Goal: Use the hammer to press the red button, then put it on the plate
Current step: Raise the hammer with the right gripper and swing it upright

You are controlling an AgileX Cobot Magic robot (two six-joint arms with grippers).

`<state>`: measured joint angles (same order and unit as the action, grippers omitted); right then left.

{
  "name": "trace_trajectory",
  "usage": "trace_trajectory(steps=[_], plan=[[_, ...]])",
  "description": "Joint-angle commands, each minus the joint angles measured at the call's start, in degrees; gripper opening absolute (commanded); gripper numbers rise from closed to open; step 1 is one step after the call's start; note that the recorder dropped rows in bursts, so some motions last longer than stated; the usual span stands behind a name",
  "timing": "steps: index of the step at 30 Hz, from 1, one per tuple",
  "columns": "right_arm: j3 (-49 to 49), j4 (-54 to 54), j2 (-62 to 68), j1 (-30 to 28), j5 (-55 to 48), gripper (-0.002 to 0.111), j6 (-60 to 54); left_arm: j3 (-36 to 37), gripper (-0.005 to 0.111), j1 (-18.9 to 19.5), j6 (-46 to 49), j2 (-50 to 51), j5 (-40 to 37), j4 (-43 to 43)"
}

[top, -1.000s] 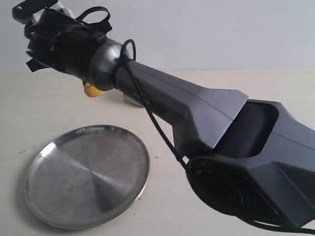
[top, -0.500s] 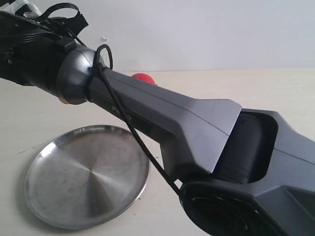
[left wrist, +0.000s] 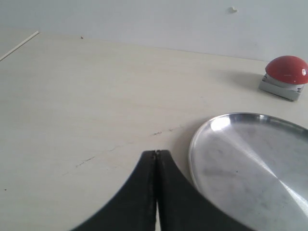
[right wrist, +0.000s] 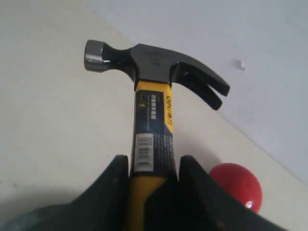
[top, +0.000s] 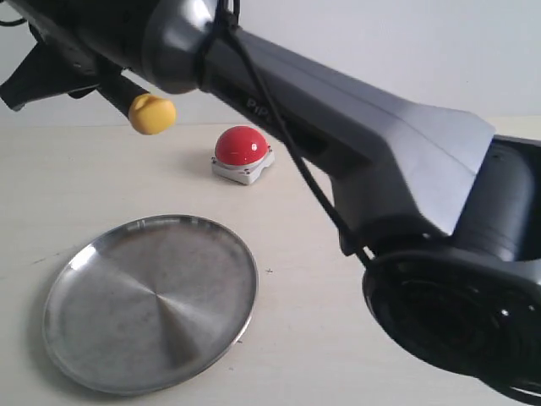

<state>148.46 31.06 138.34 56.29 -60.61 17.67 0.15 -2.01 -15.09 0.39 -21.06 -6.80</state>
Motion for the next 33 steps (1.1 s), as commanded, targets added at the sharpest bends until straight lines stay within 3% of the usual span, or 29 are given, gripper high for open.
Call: trace_trajectory(steps=[1,10,22,28,33], plan=[[0.61,0.55,-4.26,-0.31,-0.56,0.000,-3.05,-0.15,0.000,-0.20,0.13,-0.39,0.17,-0.07],[0.48,-8.52,-6.79,-0.31,-8.22,0.000,-9.53,-0.15,0.000,-0.20,0.13,-0.39,0.17,-0.07],[-1.95,-16.04,-12.02,-0.31,-9.35,0.000,-13.75,-0.15,0.000,-0.20,0.13,-0.39,0.17,-0.07],[-18.93,-18.27,-19.81,-0.31,-7.96,0.000,-14.46,-0.15,0.000,-0.20,0.13,-0.39,0.17,-0.07],[-43.11,-18.68,-32.38,-0.31,10.38,0.000,-12.55,-0.15,0.000,-0.20,0.13,-0.39,0.17,-0.07]])
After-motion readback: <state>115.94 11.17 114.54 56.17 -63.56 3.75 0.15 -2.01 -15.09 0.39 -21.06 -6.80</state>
